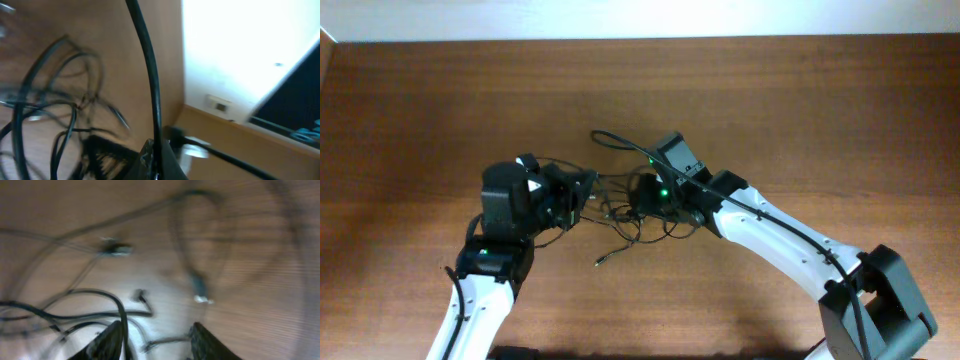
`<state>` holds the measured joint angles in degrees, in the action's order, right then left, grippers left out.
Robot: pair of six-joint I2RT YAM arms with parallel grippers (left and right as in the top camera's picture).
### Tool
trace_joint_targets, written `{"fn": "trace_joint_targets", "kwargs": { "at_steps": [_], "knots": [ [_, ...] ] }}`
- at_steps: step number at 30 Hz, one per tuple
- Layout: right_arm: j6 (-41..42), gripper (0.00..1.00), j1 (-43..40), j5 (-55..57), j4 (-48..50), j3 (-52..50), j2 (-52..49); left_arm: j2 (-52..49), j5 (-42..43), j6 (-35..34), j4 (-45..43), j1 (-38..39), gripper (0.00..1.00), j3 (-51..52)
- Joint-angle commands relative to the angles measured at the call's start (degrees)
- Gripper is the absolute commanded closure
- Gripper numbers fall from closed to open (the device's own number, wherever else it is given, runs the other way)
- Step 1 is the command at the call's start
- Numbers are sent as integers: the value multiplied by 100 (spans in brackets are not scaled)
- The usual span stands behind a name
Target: Untangle cables
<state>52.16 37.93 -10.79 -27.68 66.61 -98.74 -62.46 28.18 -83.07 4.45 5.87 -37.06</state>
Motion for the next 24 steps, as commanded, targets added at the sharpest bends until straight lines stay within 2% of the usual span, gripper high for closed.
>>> {"fn": "trace_joint_targets", "kwargs": {
  "at_steps": [1, 2, 5, 6, 7, 8, 9, 10, 11, 12, 14, 15, 16, 18, 19, 21, 22, 23, 24],
  "knots": [
    [256, 63, -393, 1812, -763, 0, -28, 789, 162, -302, -396, -472, 100, -15],
    [219, 73, -748, 2103, -1038, 0, -28, 1165, 144, -297, -428, -820, 100, -15],
    [-15, 76, -1493, 2052, -1252, 0, -28, 1751, 142, -66, -444, -1502, 100, -15],
    [-817, 78, -1685, 1143, -1080, 2, -24, 1851, 140, -20, -444, -1589, 100, -15],
    [-2017, 65, -1707, -308, -732, 2, -24, 1829, 140, 85, -435, -1572, 100, -15],
    [-2826, 52, -1692, -1585, -562, 2, -20, 1775, 140, 247, -442, -1567, 100, -15],
    [-3545, 47, -1646, -3064, -442, 2, -20, 1665, 144, 455, -442, -1567, 100, -15],
    [-4194, 41, -1523, -4444, -343, 2, -20, 1547, 195, 1104, -555, -1567, 100, -15],
    [-3987, 37, -1287, -5106, 59, 2, -20, 1394, 627, 1788, -1128, -1550, 100, -15],
    [-3814, 36, -1176, -5141, 304, 2, -20, 1320, 839, 2146, -1565, -1499, 100, -15],
    [-3816, 33, -852, -5202, 1130, 2, 4, 1099, 1670, 3654, -3307, -1130, 100, -15],
    [-3606, 32, -793, -5167, 1510, 4, 42, 1023, 1974, 3884, -3965, -944, 100, -15],
    [-3276, 31, -793, -5165, 2022, 4, 59, 968, 2170, 3930, -4435, -745, 100, -15],
    [-3547, 28, -796, -5154, 2629, 4, 109, 957, 2173, 3928, -4940, -549, 100, -15],
    [-3543, 27, -835, -5149, 2953, 4, 164, 957, 2127, 3926, -5663, -527, 100, -15],
    [-3541, 24, -863, -4857, 3040, 4, 238, 960, 1615, 3873, -6815, -527, 100, -20],
    [-3574, 24, -793, -4859, 3139, 4, 245, 960, 1196, 3753, -6837, -527, 100, -20],
    [-3921, 29, -619, -4837, 3176, 4, 245, 927, 531, 3493, -6721, -527, 100, -20],
    [-3954, 38, -442, -4465, 3027, 2, 238, 887, 0, 3189, -6642, -527, 100, -20]
  ]
}}
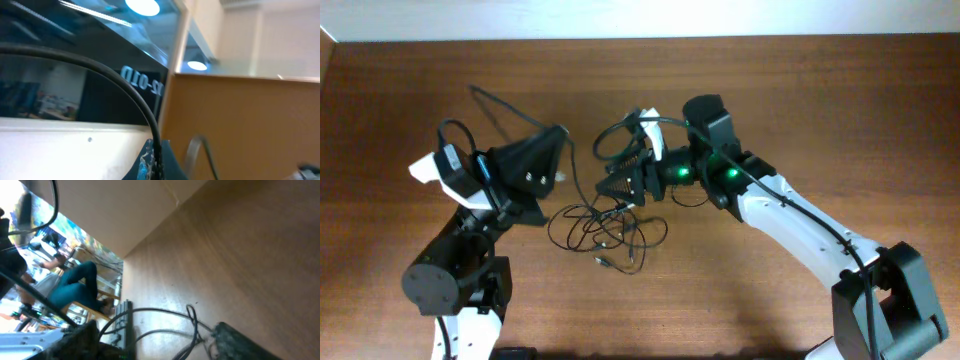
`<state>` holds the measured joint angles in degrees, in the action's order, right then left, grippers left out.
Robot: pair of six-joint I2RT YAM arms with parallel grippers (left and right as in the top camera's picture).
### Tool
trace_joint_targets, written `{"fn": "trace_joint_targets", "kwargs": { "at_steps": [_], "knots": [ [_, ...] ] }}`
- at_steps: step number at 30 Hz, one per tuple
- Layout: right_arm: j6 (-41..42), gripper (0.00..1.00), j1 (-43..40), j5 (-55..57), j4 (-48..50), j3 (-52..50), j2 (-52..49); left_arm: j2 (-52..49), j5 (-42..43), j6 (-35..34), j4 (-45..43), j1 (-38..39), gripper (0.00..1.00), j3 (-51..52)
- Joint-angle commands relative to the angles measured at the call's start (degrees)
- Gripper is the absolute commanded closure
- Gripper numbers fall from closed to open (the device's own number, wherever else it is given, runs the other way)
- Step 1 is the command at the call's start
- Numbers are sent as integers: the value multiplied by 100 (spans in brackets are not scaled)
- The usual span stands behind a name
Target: Untangle cables
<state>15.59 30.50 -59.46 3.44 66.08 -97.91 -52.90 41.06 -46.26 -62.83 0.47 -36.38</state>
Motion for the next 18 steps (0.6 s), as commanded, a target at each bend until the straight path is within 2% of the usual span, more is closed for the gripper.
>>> {"fn": "trace_joint_targets", "kwargs": {
  "at_steps": [1, 2, 3, 4, 6, 7, 8, 10, 12, 13, 14, 18],
  "knots": [
    [-302, 59, 457, 992, -437, 55, 155, -103, -1993, -839, 240, 13, 100, -87],
    [-361, 70, 560, 1198, -835, 55, 155, -103, -2430, -835, 345, 11, 100, -87],
    [-660, 76, 636, 1193, -1388, 55, 155, -105, -2776, -831, 413, 11, 100, -87],
    [-1134, 78, 699, 1189, -2190, 55, 155, -103, -2988, -804, 577, 11, 100, -87],
    [-1862, 87, 697, 1497, -3390, 55, 155, -103, -3648, -634, 1209, 11, 100, -87],
    [-1744, 86, 693, 2726, -4000, 55, 155, -103, -4295, -638, 1735, 11, 100, -87],
    [-1644, 83, 693, 3049, -4022, 55, 155, -103, -4336, -640, 1829, 13, 100, -87],
    [-1641, 71, 693, 2769, -3534, 57, 216, -103, -4107, -833, 1864, 13, 100, -87],
    [-1641, 57, 695, 1753, -2190, 57, 369, -20, -3886, -1342, 1845, 13, 100, -87],
    [-1550, 47, 702, 1720, -1742, 57, 365, 31, -3864, -1565, 1834, 13, 100, -94],
    [-1445, 28, 723, 1598, -1294, 57, 323, 142, -3735, -1801, 1834, 13, 100, -140],
    [-887, 16, 1084, 866, 229, 55, -289, 240, -3746, -2166, 1971, 13, 100, -494]
  ]
}}
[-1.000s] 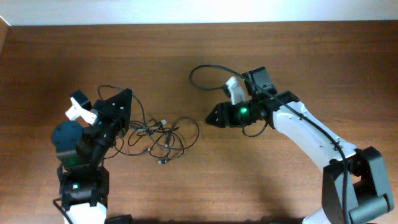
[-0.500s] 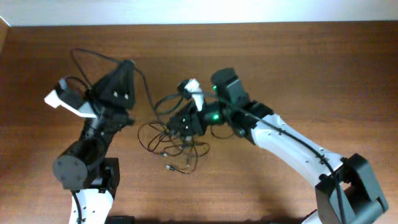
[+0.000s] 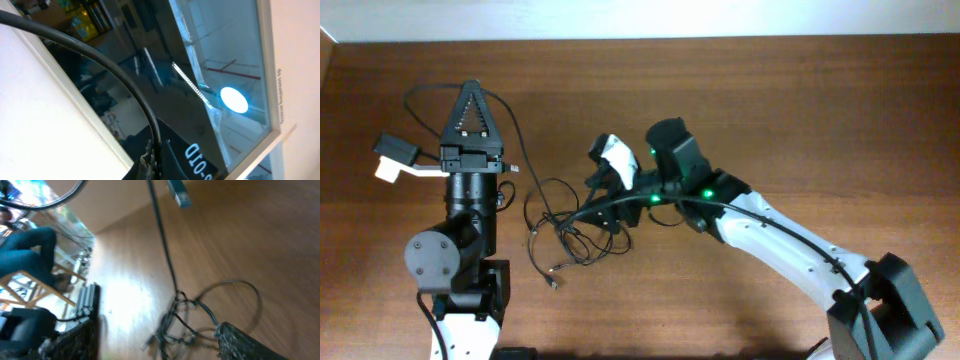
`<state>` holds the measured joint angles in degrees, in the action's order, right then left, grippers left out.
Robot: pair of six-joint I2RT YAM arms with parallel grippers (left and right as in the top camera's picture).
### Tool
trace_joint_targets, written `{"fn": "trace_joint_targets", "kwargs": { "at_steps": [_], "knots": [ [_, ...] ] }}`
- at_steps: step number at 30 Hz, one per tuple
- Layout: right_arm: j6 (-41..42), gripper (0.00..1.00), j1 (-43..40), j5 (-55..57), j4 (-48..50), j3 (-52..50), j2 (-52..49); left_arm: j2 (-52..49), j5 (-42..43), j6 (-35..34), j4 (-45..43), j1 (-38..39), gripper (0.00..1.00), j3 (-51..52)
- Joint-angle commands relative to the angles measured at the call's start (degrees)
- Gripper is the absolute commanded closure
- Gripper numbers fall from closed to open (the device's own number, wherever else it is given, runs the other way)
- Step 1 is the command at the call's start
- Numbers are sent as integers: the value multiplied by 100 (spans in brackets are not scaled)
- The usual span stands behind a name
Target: Untangle cables
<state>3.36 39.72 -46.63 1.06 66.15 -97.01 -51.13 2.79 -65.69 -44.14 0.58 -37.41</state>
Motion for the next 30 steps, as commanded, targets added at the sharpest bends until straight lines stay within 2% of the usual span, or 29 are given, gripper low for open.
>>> {"fn": "trace_joint_targets", "kwargs": {
  "at_steps": [1, 3, 5, 6, 7, 8, 9, 10, 12, 14, 15, 18, 20, 21, 22, 24, 25, 26, 27, 28, 29, 30],
  "knots": [
    [378, 15, 258, -754, 990, 48, -599, 66, 81, -221, 254, 2, 100, -507],
    [820, 14, 509, -645, 1744, 48, -1010, 63, 42, -223, 621, 2, 100, -782],
    [1423, 13, 870, 931, 2184, 48, -1410, 66, 52, -356, 658, 2, 100, -933],
    [1561, 24, 988, 1602, 2175, 48, -1443, 66, 44, -420, 673, 2, 100, -964],
    [1582, 55, 1047, 1987, 2079, 48, -1443, 66, 31, -417, 673, 2, 100, -999],
    [1716, 77, 1023, 2385, 1681, 48, -1443, 66, -197, -413, 675, 0, 100, -1051],
    [1729, 90, 929, 2712, 920, 48, -1443, 66, -446, -409, 675, -9, 100, -1078],
    [1718, 96, 717, 2973, 103, 48, -1440, 66, -564, -356, 697, -142, 100, -1139],
    [1364, 96, -168, 2979, -1495, 50, -1314, 66, -568, -101, 861, -595, 100, -1161],
    [1036, 96, -933, 3163, -2243, 50, -1150, 66, -656, -103, 1220, -1027, 100, -1163],
    [960, 96, -1768, 3375, -2800, 50, -911, 66, -671, -2, 1478, -1425, 100, -1163],
    [623, 96, -3226, 3322, -3383, 50, -90, 63, -669, 216, 2031, -2065, 100, -1163],
    [625, 96, -3849, 3289, -3692, 50, 525, 63, -667, 243, 2594, -2146, 100, -1163],
    [601, 95, -3954, 3270, -3777, 50, 776, 50, -671, 282, 2817, -2146, 100, -1161],
    [363, 90, -3985, 3296, -3866, 50, 1097, -20, -717, 721, 3003, -2146, 100, -1161],
    [306, 87, -3985, 3993, -3908, 50, 1556, -144, -988, 1493, 3237, -2146, 100, -1163],
    [310, 87, -3985, 4535, -3923, 50, 1794, -197, -1419, 1941, 3580, -2146, 100, -1163],
    [468, 89, -3987, 4916, -3923, 50, 1945, -236, -1690, 2085, 3875, -2146, 100, -1161],
    [616, 94, -3985, 5176, -3926, 50, 2068, -328, -1652, 2085, 4170, -2146, 100, -1161],
    [881, 94, -3987, 5490, -3923, 50, 2092, -490, -1611, 2085, 4428, -2146, 100, -1161],
    [1233, 96, -3987, 5788, -3941, 50, 2090, -721, -1449, 2085, 4562, -2146, 100, -1161],
    [1362, 96, -3980, 5541, -3950, 50, 2092, -901, -839, 2083, 4601, -2133, 100, -1161]
  ]
}}
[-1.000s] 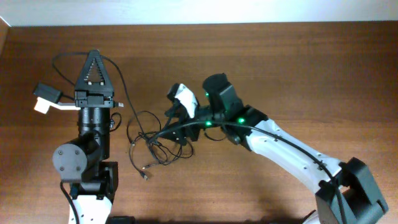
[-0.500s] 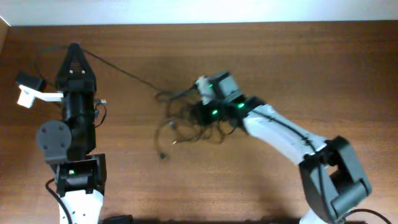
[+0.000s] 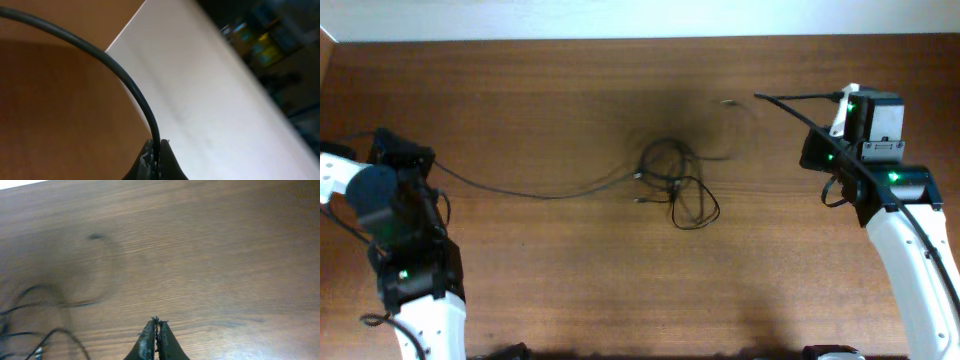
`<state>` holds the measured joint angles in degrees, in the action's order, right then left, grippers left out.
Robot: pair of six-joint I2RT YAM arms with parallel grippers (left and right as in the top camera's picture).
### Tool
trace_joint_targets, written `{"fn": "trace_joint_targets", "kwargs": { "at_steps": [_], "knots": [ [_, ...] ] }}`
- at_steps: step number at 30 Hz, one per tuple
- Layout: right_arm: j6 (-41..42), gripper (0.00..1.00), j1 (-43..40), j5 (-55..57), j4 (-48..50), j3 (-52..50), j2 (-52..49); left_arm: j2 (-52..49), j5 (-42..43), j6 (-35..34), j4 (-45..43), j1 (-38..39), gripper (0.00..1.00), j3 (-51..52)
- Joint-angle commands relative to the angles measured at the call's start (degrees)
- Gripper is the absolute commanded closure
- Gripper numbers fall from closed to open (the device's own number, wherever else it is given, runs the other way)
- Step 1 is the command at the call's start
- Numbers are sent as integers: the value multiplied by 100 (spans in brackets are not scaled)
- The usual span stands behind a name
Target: Untangle cables
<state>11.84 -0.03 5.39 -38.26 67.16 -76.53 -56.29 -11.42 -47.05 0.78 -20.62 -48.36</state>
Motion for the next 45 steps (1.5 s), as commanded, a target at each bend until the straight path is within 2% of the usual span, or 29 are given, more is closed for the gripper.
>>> {"fn": "trace_joint_targets", "kwargs": {
  "at_steps": [1, 2, 3, 5, 6, 8, 11, 14, 15, 17, 18, 19, 20, 21, 24, 26, 27, 28, 30, 31, 32, 33, 34, 35, 38, 40, 42, 43, 45],
  "knots": [
    [496, 96, -2, -354, -22, -50, 42, -590, 1784, 219, 28, 2, 100, -66],
    [496, 93, 2, -1460, -57, -50, 42, -763, 2682, 221, -168, 63, 100, -66],
    [498, 74, 55, -2804, -57, -52, -7, -1040, 3694, 221, -474, 302, 100, -66],
    [498, 52, 529, -3206, -35, -52, -282, -1502, 4642, 1309, -352, 1270, 100, -66],
    [498, 48, 721, -3097, 57, -52, -402, -1836, 4450, 2149, -33, 2055, 100, -66],
    [498, 47, 813, -2896, 107, -52, -496, -2457, 2903, 3018, 542, 3049, 100, -66],
    [498, 47, 831, -2855, 70, -52, -520, -3574, 1777, 4015, 402, 4044, 96, -66],
    [498, 46, 831, -2852, 39, -52, -529, -4146, 857, 4205, 251, 4146, 96, -66],
    [498, 46, 831, -2852, 31, -52, -529, -4175, 861, 4245, 267, 4146, 90, -66],
    [498, 46, 831, -2852, -15, -52, -529, -4175, 863, 4238, 494, 4089, 61, -66],
    [498, 44, 831, -2852, -20, -52, -529, -4175, 866, 4234, 562, 4044, 54, -66],
    [496, 42, 833, -2852, -22, -52, -529, -4175, 866, 4148, 654, 3947, 53, -66],
    [496, 42, 835, -2850, -61, -52, -529, -4175, 866, 3895, 739, 3788, 60, -66],
    [496, 41, 846, -2850, -107, -52, -564, -4175, 909, 3399, 817, 3508, 80, -66],
    [498, 30, 1447, -2872, -188, -52, -1204, -4175, 1510, 3252, 1113, 3198, 100, -66],
    [435, 10, 1967, -2710, 570, -52, -1908, -4175, 1508, 3161, 1462, 3195, 100, -66],
    [343, 5, 2111, -2216, 1102, -52, -2282, -4175, 1508, 3117, 1528, 3195, 100, -66],
    [345, 5, 2120, -2413, 1624, -52, -2592, -4175, 1508, 3117, 1563, 3195, 100, -66],
    [345, 9, 2232, -3042, 2347, -52, -3067, -4175, 1506, 2920, 1582, 3195, 100, -63],
    [343, 19, 2385, -3191, 2518, -52, -3230, -4175, 1506, 2857, 1585, 3195, 100, -63],
    [343, 47, 2487, -2855, 2662, -50, -3261, -4175, 1506, 2841, 1585, 3195, 100, -63],
    [345, 81, 2468, -2717, 2863, -44, -3257, -4175, 1504, 2841, 1585, 3195, 100, -63],
    [356, 96, 2343, -2640, 2929, 35, -3257, -4175, 1484, 2844, 1589, 3195, 100, -63],
    [367, 96, 2046, -2592, 2664, 299, -3189, -4175, 1462, 2844, 1611, 3195, 100, -61],
    [337, 96, 942, -1646, 494, 1558, -2522, -4266, 1410, 2841, 1622, 3195, 100, 63],
    [190, 96, 431, -1906, -787, 2284, -1996, -4529, 1246, 2839, 1558, 3195, 100, 162],
    [188, 96, 533, -2264, -1655, 2391, -1639, -4721, 1362, 2706, 1375, 3198, 100, 162],
    [221, 96, 610, -1801, -2009, 2391, -1585, -4730, 1611, 2695, 879, 3198, 86, 160],
    [603, 96, 595, -1217, -2430, 2391, -1578, -4730, 1414, 2695, 437, 3180, 89, 160]
  ]
}}
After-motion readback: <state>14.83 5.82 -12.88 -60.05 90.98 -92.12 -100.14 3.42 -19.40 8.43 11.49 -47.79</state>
